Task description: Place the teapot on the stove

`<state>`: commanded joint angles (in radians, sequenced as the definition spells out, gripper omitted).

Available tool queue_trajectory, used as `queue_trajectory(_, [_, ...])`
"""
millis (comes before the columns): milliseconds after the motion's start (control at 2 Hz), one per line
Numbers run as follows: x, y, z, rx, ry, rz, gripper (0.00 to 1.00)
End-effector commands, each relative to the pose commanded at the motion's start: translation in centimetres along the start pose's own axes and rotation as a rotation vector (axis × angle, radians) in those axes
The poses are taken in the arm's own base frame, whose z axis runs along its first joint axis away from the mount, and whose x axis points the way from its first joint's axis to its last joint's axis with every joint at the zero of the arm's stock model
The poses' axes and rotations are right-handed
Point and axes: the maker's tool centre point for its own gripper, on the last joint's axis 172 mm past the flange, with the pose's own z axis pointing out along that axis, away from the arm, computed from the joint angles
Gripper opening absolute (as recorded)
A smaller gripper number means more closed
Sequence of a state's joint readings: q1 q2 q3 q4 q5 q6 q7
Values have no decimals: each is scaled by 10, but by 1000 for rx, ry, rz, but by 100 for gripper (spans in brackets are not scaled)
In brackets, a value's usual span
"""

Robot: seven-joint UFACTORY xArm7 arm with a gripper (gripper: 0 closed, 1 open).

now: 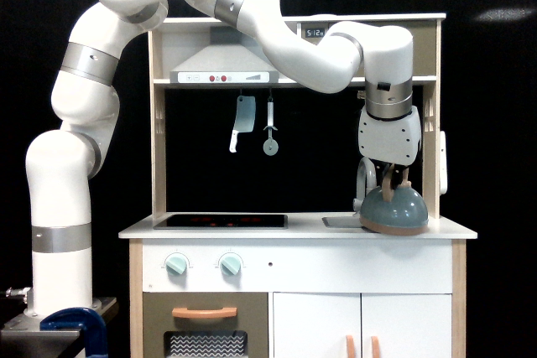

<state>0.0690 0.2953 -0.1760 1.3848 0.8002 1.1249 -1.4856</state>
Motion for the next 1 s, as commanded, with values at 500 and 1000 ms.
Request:
queue_trajectory(500, [-52, -75, -34, 0, 0, 0, 0])
queue_trajectory(1000, [-71, -222, -13, 0, 0, 0, 0])
